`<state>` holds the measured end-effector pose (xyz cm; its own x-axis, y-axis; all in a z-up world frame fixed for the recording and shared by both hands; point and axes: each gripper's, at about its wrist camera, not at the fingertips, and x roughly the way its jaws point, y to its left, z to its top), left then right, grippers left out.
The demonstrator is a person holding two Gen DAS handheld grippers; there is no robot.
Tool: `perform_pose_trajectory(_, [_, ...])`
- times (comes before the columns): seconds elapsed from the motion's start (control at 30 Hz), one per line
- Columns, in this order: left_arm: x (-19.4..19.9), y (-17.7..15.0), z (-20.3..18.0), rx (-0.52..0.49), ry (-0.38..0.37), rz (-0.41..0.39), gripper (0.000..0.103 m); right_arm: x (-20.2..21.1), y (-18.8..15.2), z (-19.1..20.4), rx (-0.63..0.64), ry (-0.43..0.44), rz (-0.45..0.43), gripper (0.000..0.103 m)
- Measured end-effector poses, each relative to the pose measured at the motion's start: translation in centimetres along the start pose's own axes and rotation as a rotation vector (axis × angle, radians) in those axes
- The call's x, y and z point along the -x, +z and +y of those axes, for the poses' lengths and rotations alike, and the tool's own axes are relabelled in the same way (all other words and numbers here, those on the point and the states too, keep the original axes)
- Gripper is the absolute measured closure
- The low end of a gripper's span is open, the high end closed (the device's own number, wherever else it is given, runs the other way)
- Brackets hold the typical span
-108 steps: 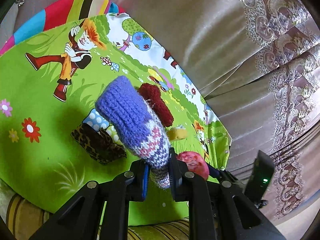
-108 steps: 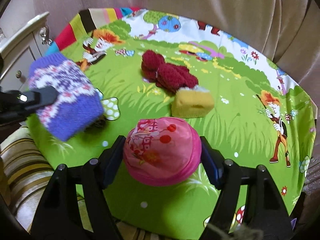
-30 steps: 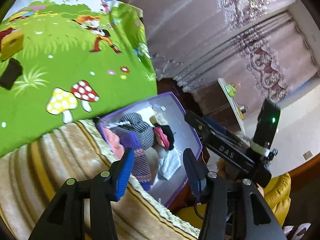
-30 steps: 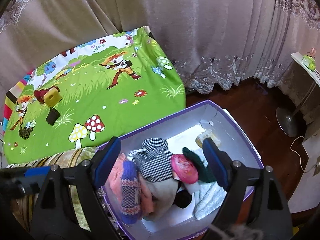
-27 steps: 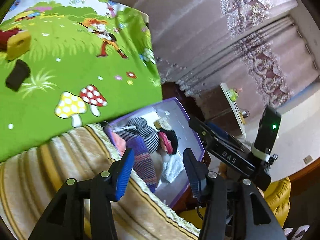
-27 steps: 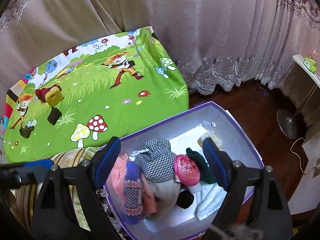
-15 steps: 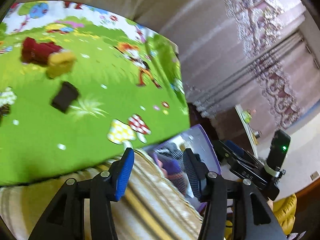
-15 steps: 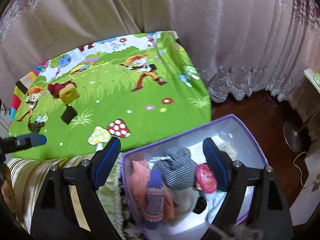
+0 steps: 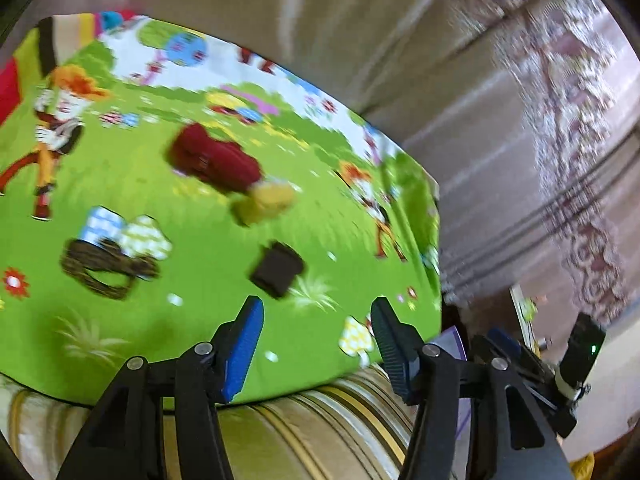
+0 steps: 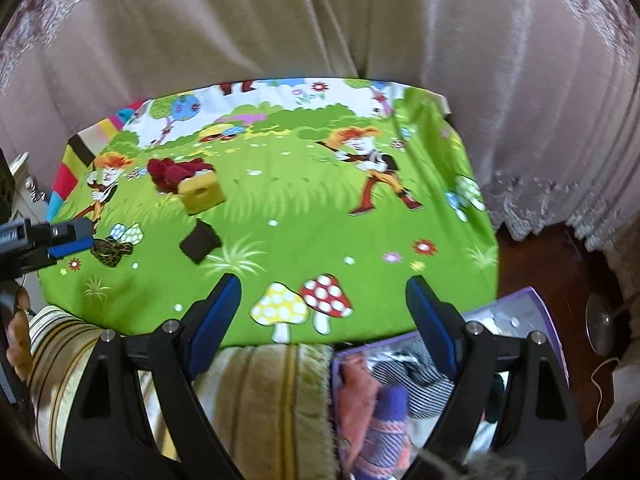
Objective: Organize soft objects
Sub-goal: 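Move both tools back over the remaining items on the bed, then grasp the leopard-print cloth with the left tool while the right tool grasps the dark brown cloth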
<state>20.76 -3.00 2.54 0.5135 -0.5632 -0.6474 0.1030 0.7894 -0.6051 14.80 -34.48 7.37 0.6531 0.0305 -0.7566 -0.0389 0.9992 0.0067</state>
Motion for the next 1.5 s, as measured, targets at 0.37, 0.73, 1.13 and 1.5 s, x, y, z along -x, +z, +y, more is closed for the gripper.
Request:
perform_pose_trajectory(0.37, [2.6, 4.1, 6.9, 0.161, 0.154, -0.115, 0.038, -3.2, 2.6, 4.8, 0.090, 0.063, 0.029, 0.016])
perform_pose_trajectory(0.73, [-0.8, 3.4, 15.1, 0.353, 0.317, -0.038, 0.037, -7.6, 5.1, 8.9, 0.133, 0.120, 0.082, 0.016])
perform_pose_trajectory(1.13, [-4.9, 2.7, 14.9, 0.314, 0.367, 0.067, 0.037, -13.0, 5.7, 9.7, 0.062, 0.110, 0.135, 0.016])
perform_pose_trajectory(1.5, [-8.4, 2.2, 10.0, -0.060, 0.585, 0.135, 0.059, -16.3, 2.9, 11.9, 0.139, 0.160, 0.218, 0.016])
